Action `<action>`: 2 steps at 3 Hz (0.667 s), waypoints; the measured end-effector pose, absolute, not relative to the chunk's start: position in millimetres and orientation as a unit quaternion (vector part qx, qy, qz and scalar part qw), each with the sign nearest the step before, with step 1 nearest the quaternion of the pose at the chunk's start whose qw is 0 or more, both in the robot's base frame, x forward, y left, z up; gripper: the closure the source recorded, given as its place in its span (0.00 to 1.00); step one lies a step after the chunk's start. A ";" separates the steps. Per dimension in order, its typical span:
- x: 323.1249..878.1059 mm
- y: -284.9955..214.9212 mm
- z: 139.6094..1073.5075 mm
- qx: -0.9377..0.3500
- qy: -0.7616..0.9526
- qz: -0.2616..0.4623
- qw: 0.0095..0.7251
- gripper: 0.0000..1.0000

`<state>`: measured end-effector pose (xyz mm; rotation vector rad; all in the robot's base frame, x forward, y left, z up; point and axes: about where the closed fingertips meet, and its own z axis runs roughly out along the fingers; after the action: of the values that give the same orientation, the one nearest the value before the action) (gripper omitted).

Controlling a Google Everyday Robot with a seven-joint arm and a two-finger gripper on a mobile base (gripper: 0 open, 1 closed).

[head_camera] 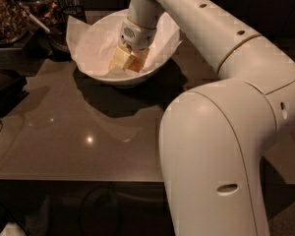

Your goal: Pick orange from white bowl

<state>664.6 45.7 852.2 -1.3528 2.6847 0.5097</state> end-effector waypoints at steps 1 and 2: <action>661.5 42.5 851.8 -0.443 0.879 0.166 0.052 0.57; 661.5 42.5 851.8 -0.443 0.879 0.166 0.053 0.81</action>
Offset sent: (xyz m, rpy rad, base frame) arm -0.0027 -0.0029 -0.0003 0.0036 -0.0109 -0.0021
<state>661.5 42.5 851.8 -1.3473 2.6740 0.5048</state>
